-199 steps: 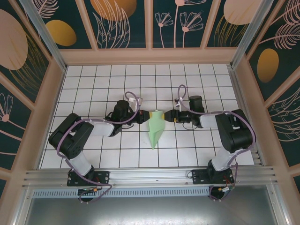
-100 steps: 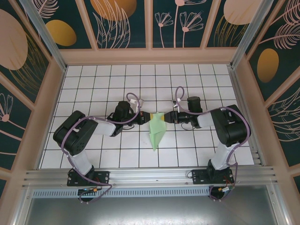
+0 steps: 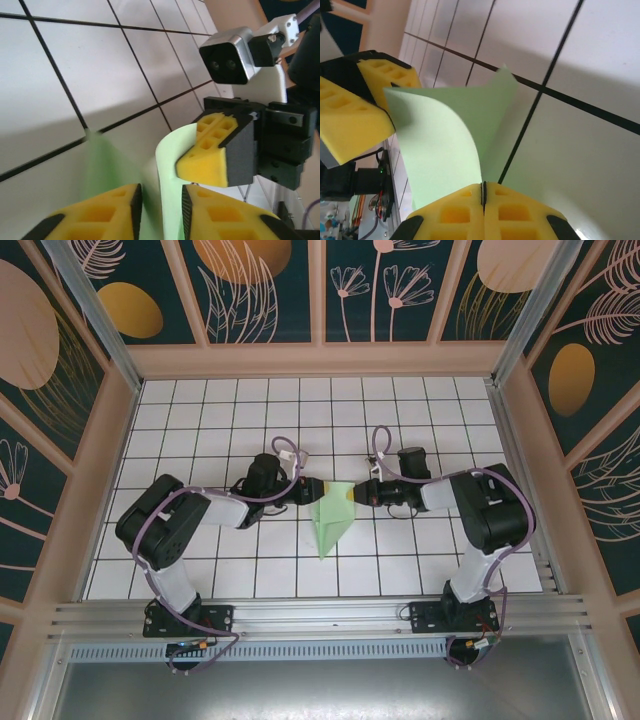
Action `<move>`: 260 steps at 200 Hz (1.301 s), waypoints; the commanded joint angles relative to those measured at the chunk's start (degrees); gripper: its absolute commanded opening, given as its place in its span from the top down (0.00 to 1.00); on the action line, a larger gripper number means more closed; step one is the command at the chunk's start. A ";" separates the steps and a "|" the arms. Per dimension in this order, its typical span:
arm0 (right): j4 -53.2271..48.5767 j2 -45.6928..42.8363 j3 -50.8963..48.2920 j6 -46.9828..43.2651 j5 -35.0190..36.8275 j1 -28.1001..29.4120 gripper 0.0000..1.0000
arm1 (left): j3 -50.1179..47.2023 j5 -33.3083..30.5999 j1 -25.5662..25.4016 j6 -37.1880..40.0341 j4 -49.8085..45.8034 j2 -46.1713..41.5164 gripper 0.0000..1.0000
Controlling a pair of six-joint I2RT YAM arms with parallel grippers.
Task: Fold a paper plane with a square sheet of paper (fold left side to right side)
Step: Fold the wing for the fifth time at the center of the table.
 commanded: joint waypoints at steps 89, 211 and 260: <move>-22.06 -4.66 8.78 13.20 9.50 2.99 0.99 | 3.32 -24.27 -8.56 18.40 -34.08 -24.72 0.49; -32.78 1.39 20.92 14.34 10.16 5.53 0.99 | 16.27 -51.66 -32.83 19.39 -52.25 -6.99 0.46; -32.95 2.15 21.15 13.96 10.04 5.65 0.99 | 16.34 -59.21 -33.60 16.66 -55.24 -4.36 0.44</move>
